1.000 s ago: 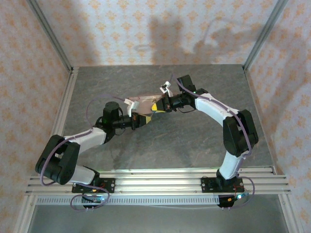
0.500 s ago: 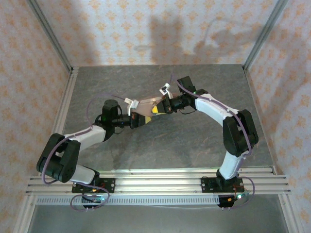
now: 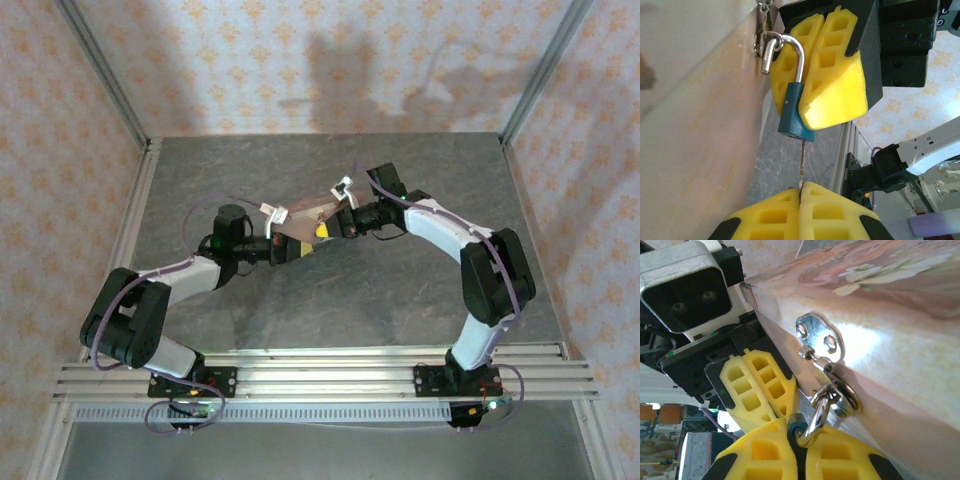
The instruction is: Unlock the padlock with the key
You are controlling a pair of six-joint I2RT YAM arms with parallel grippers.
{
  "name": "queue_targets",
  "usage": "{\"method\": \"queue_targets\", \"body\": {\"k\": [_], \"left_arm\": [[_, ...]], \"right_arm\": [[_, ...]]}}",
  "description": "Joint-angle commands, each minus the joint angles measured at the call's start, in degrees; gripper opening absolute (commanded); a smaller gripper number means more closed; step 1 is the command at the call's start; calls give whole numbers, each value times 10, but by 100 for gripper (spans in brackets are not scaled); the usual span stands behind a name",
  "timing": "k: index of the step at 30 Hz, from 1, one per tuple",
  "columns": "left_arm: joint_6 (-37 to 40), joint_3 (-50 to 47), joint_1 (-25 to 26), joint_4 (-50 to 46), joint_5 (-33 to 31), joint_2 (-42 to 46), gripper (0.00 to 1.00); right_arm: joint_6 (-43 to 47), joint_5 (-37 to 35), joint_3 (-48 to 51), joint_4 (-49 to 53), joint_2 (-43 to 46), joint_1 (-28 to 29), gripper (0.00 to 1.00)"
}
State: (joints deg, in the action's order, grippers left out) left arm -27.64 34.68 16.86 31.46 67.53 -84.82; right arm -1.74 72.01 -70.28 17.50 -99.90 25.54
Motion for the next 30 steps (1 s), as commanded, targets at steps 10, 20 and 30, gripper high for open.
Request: {"method": "queue_targets", "body": {"k": [10, 20, 30], "left_arm": [[-65, 5, -8, 53, -30, -34, 0], [-172, -44, -5, 192, -87, -58, 0], [-237, -69, 9, 290, -138, -77, 0]], "right_arm": [[51, 66, 37, -59, 42, 6, 0], [8, 59, 54, -126, 45, 7, 0], [-4, 64, 56, -139, 44, 8, 0]]}}
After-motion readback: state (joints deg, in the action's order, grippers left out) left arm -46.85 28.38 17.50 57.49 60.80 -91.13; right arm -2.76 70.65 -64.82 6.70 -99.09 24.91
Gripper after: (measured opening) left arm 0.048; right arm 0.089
